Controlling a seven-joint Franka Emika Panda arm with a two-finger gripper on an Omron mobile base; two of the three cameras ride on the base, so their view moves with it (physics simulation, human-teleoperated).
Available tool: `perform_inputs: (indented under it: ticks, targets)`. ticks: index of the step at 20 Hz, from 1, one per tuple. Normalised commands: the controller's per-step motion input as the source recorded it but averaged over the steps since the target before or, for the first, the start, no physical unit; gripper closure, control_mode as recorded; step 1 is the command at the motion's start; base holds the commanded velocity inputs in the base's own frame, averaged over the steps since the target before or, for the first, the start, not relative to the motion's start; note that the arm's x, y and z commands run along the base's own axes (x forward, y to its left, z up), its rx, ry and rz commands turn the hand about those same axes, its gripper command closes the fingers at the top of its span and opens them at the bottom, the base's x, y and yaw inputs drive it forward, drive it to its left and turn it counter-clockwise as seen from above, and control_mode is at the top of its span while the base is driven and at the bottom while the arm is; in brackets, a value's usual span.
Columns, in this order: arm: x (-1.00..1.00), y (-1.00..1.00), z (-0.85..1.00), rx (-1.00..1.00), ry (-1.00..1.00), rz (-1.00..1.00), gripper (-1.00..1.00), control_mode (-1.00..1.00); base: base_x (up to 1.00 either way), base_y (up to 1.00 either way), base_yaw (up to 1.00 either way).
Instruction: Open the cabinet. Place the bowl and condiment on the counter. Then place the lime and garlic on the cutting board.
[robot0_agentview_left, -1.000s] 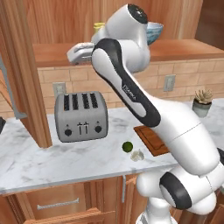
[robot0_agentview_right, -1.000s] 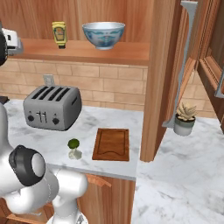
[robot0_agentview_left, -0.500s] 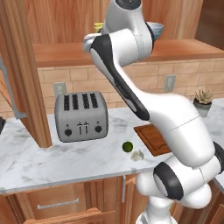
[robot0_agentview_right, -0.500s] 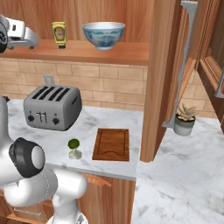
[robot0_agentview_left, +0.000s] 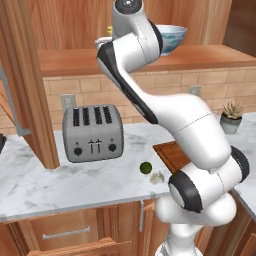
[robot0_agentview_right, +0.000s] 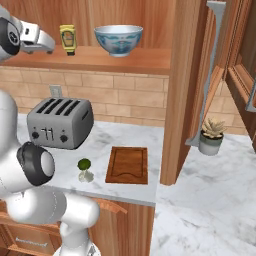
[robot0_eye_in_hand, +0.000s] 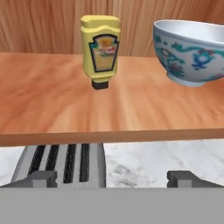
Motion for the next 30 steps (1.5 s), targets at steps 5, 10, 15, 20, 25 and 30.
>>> perform_inputs:
  ticks: [5,10,15,20,25,30]
  targets:
    - [0.54,-0.24,0.00,0.00,0.00,-0.08,-1.00,-1.00,0.00,0.00,0.00]
    - [0.58,0.00,-0.01,-0.01,-0.01,-0.08,-1.00,-1.00,0.00,0.00,0.00]
    - [0.54,0.00,0.00,0.00,0.00,-0.04,-1.00,-1.00,0.00,0.00,0.00]
    - [0.45,0.00,0.00,0.00,0.00,0.00,-1.00,-1.00,0.00,0.00,0.00]
    - [0.37,0.00,0.00,0.00,0.00,0.00,-1.00,-1.00,0.00,0.00,0.00]
    - [0.24,0.00,0.00,0.00,0.00,0.01,-1.00,-1.00,0.00,0.00,0.00]
